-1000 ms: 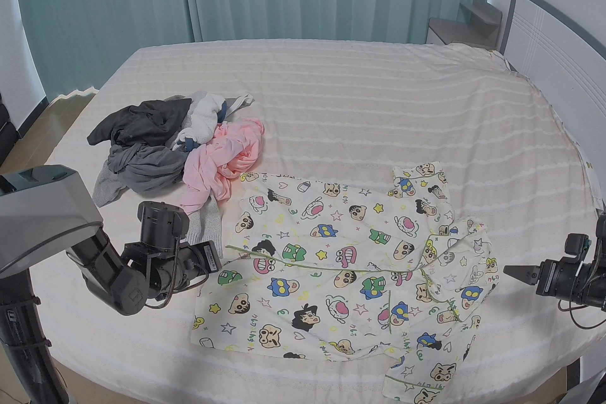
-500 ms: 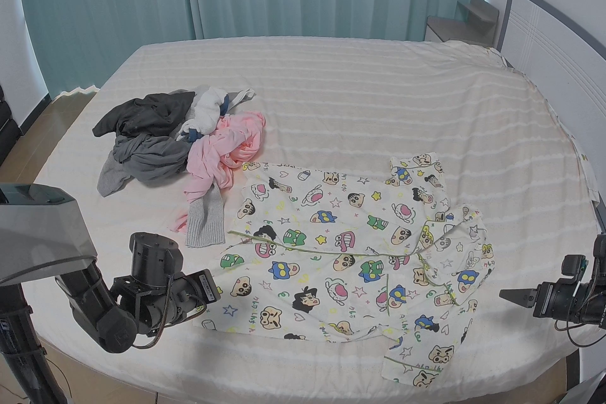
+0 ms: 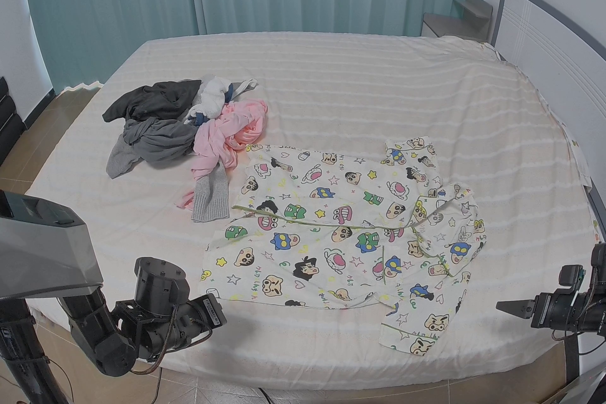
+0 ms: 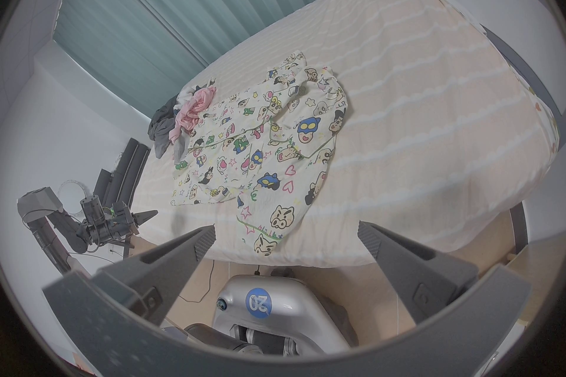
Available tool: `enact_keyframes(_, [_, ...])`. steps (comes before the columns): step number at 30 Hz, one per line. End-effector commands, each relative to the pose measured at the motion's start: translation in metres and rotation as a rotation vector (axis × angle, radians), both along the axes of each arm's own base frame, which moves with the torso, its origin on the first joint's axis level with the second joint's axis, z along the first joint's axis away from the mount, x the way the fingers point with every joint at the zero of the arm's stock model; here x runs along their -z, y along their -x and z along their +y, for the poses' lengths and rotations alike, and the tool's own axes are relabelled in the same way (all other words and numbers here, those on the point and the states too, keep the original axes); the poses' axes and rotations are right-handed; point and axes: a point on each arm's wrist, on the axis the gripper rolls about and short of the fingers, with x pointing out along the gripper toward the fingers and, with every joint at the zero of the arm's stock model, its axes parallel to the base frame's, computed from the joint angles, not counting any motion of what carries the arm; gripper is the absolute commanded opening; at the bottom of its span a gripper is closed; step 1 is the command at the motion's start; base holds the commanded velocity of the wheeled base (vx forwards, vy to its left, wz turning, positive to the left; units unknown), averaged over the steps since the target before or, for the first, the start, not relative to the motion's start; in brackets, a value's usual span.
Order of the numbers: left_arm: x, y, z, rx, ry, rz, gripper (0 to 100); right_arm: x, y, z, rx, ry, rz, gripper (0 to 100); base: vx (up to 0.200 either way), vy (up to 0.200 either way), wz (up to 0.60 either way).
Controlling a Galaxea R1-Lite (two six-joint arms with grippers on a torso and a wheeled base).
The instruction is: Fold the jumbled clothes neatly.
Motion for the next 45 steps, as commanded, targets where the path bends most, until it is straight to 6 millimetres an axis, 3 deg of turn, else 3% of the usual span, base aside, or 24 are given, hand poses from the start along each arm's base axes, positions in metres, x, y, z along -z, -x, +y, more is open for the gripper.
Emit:
enact_keyframes(1, [0.002,0.003,-0.001,0.008,-0.003,0.012,0,0.001,0.001,0.0,0.0,-0.002,0.007,100,0.0,0.0,0.0])
enact_keyframes(2, [0.002,0.003,-0.002,0.009,-0.002,0.01,100,0.001,0.001,0.0,0.0,-0.002,0.007,100,0.0,0.0,0.0])
enact_keyframes(8, [-0.001,-0.002,-0.004,0.003,0.023,-0.031,100,0.003,0.001,0.001,-0.005,-0.009,0.02,100,0.0,0.0,0.0])
enact_keyframes(16, [0.016,-0.022,-0.01,-0.089,0.115,-0.004,100,0.009,-0.005,0.0,-0.035,-0.052,0.061,100,0.0,0.0,0.0])
enact_keyframes(23, [0.026,-0.038,-0.015,-0.168,0.062,-0.045,100,0.01,-0.007,0.0,-0.036,-0.056,0.065,100,0.0,0.0,0.0])
enact_keyframes(29, [0.031,-0.032,-0.013,-0.153,0.016,-0.025,100,0.01,-0.007,0.0,-0.036,-0.056,0.07,100,0.0,0.0,0.0])
enact_keyframes(45, [0.046,-0.052,-0.014,-0.166,-0.064,-0.055,100,0.01,-0.008,0.001,-0.048,-0.06,0.07,100,0.0,0.0,0.0])
